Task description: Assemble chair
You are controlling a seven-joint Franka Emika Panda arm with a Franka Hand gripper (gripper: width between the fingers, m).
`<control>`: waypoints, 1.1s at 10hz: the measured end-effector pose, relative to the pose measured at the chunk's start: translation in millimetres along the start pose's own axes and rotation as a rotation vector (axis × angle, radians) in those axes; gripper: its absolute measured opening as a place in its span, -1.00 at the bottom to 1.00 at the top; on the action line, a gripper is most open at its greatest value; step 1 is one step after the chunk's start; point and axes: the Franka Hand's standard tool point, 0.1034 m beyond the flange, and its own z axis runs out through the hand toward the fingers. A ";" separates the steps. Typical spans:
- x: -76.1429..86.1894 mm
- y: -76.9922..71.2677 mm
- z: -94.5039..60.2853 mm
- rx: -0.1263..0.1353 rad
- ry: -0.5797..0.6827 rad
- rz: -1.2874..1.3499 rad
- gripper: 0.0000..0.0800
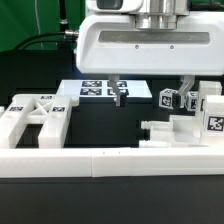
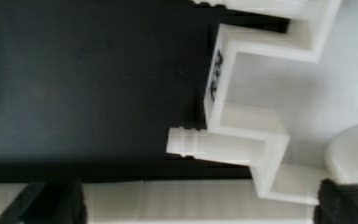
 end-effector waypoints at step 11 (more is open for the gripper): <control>-22.2 -2.6 1.2 0.040 -0.048 1.049 0.62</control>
Offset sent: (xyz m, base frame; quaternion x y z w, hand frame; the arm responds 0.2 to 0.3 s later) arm 0.0000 0.0000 0.0000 0.0000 0.0000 0.1938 0.9810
